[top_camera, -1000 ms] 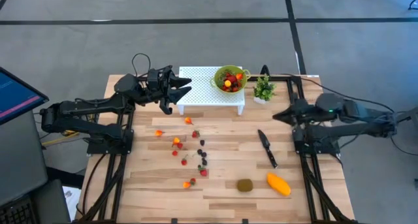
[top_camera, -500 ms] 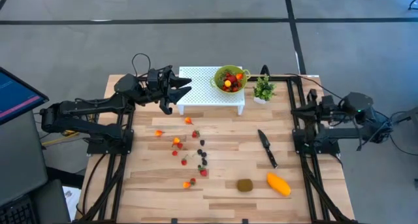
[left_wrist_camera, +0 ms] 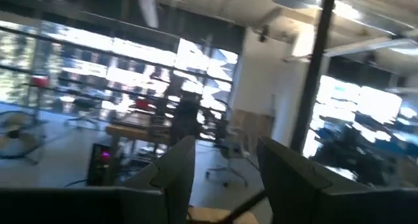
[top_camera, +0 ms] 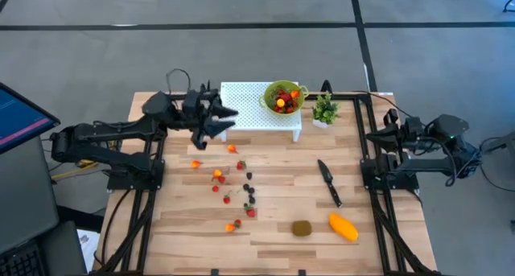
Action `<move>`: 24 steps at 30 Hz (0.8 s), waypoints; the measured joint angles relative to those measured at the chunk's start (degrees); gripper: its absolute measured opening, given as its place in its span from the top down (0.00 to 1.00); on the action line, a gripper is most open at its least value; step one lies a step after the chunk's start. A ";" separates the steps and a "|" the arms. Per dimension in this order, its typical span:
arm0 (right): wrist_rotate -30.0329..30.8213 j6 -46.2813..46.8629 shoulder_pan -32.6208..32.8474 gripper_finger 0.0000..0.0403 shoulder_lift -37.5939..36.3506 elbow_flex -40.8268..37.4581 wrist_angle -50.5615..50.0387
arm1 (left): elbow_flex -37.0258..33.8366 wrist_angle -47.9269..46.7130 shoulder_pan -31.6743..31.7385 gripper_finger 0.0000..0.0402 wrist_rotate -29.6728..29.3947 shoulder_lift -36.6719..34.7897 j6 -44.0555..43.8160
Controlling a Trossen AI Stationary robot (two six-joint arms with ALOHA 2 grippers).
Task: Pick & Place Fruit
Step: Put the yellow pear into the green strainer bowl
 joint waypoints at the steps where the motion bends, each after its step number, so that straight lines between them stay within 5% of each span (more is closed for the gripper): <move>1: -0.02 -0.02 0.00 0.96 0.00 0.00 0.02 | 0.00 -0.58 -0.77 0.60 1.33 0.55 1.04; 5: -0.01 -0.01 -0.01 0.95 0.00 0.01 0.01 | 0.01 -3.89 -4.88 0.60 2.03 2.76 6.17; 9: -0.02 -0.02 0.00 0.94 0.00 0.00 0.00 | -0.11 -11.10 -8.01 0.60 -3.70 5.88 10.98; 24: -0.01 -0.02 -0.01 0.95 0.00 0.01 0.00 | -0.04 -14.86 -8.71 0.60 -5.91 13.13 19.23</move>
